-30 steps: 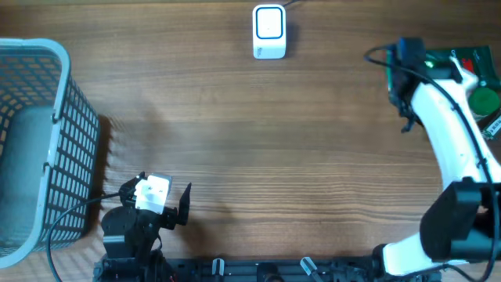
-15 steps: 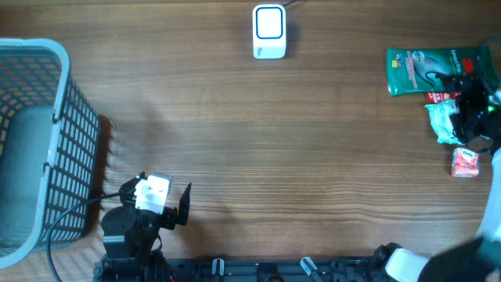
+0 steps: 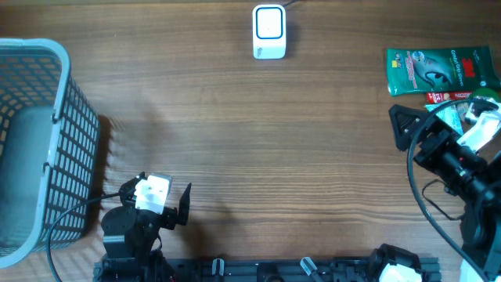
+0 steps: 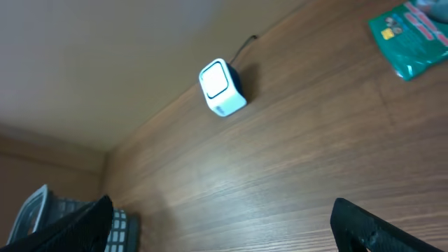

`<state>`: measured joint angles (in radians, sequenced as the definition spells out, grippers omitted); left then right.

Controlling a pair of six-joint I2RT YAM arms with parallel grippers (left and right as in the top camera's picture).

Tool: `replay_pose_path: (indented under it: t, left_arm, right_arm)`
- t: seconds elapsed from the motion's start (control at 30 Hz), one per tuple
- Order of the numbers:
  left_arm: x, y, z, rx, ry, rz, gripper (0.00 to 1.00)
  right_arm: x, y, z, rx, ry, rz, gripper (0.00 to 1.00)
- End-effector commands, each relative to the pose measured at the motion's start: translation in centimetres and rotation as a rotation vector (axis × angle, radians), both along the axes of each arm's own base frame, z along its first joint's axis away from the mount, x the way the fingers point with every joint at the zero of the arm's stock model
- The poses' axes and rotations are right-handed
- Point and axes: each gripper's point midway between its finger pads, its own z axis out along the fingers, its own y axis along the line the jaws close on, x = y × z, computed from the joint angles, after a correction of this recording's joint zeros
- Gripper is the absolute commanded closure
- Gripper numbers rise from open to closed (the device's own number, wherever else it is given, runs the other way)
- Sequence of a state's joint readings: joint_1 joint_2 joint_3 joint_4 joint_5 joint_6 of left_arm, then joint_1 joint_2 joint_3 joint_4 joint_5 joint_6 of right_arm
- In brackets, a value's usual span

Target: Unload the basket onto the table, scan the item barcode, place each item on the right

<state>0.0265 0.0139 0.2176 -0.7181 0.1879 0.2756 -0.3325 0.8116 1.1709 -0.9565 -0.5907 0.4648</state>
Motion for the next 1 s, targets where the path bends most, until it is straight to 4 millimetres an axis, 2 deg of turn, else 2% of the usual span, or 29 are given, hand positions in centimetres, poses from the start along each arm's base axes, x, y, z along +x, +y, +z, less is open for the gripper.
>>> replay_pose_path:
  t: [0.0, 0.1, 0.23, 0.33, 0.37, 0.5, 0.57, 0.67, 0.8, 0.9, 0.97]
  left_arm:
    - [0.0, 0.0, 0.0, 0.006, -0.007, -0.002, 0.00]
    - [0.0, 0.0, 0.0, 0.007, -0.007, -0.002, 0.00]
    - [0.0, 0.0, 0.0, 0.006, -0.007, -0.002, 0.00]
    - [0.0, 0.0, 0.0, 0.007, -0.007, -0.002, 0.00]
    - [0.0, 0.0, 0.0, 0.007, -0.007, -0.002, 0.00]
    - [0.0, 0.0, 0.0, 0.007, -0.007, -0.002, 0.00]
    - [0.0, 0.0, 0.0, 0.007, -0.007, -0.002, 0.00]
    - [0.0, 0.0, 0.0, 0.006, -0.007, -0.002, 0.00]
    - [0.0, 0.0, 0.0, 0.007, -0.007, -0.002, 0.00]
    - [0.0, 0.0, 0.0, 0.007, -0.007, -0.002, 0.00]
    - [0.0, 0.0, 0.0, 0.007, -0.007, -0.002, 0.00]
  right_arm:
    - [-0.2, -0.2, -1.3, -0.055, 0.045, 0.018, 0.00]
    - [-0.1, -0.2, -0.8, -0.160, -0.020, 0.073, 0.00]
    - [-1.5, 0.4, 1.8, -0.267, -0.185, 0.089, 0.01]
    - [-3.1, 3.4, 3.8, -0.329, -0.447, 0.181, 0.00]
    - [-3.5, 4.2, 3.8, -0.342, -0.528, 0.201, 0.00]
    - [-4.5, 6.2, 2.1, -0.356, -0.769, 0.254, 0.00]
    - [-4.3, 5.9, 0.6, -0.369, -0.822, 0.222, 0.00]
    - [-3.5, 4.1, -2.3, -0.392, -0.798, 0.082, 0.00]
    - [-2.6, 3.5, -5.4, -0.403, -0.792, 0.031, 0.00]
    - [-1.9, 3.5, -6.9, -0.409, -0.842, 0.014, 0.00]
    - [-1.4, 3.0, -8.2, -0.417, -0.806, -0.011, 0.00]
